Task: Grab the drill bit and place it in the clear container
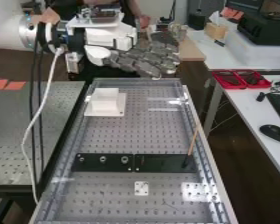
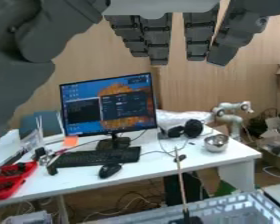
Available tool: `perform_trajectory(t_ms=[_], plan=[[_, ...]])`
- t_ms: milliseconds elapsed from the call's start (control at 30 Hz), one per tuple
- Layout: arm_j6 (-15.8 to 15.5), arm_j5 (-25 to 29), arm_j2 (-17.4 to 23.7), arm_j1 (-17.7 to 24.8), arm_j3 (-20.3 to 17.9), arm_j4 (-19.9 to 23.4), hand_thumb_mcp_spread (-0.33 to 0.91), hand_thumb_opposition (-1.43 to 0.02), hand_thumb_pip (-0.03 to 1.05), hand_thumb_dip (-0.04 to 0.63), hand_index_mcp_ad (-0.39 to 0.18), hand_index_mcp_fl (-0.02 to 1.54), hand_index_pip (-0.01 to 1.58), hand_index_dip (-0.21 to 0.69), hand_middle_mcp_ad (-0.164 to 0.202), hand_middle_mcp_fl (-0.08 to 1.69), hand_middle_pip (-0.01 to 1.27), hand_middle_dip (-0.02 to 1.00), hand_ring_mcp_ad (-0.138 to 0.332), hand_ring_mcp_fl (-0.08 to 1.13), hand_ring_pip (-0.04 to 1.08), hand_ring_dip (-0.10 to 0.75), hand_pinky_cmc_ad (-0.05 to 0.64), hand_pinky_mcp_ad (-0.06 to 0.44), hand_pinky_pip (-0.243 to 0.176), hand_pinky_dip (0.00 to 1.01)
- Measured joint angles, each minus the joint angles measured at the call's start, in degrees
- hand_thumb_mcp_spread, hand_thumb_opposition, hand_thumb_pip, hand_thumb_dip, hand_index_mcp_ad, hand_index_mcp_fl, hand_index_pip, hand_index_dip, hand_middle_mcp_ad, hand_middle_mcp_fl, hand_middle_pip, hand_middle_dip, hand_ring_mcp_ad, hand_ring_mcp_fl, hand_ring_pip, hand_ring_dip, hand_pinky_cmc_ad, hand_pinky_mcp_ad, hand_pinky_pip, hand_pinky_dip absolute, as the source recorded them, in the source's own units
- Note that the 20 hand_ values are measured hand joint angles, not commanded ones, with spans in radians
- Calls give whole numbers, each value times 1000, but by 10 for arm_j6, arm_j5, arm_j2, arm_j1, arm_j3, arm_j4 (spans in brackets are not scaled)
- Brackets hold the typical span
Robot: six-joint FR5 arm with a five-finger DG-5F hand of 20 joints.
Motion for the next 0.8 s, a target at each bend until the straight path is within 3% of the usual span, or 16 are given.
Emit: perform_trajectory(t_ms=[267,500,600,800], plan=[[22,5,-36,-11,-22,49,258,-681,288,12,54,19,87,124,140,9,161,21,265,16,77,-16,326,204,-141,321],[33,0,-68,-21,-32,82,278,-696,367,23,33,26,87,126,138,7,157,37,260,12,77,-16,323,206,-143,321],[41,-6,-82,-23,-35,99,276,-696,393,30,-14,38,89,126,129,3,143,51,264,10,75,-16,323,206,-140,321],[62,4,-116,-35,-42,149,272,-709,501,66,-5,40,115,126,140,3,145,63,265,10,75,-16,323,206,-140,321]])
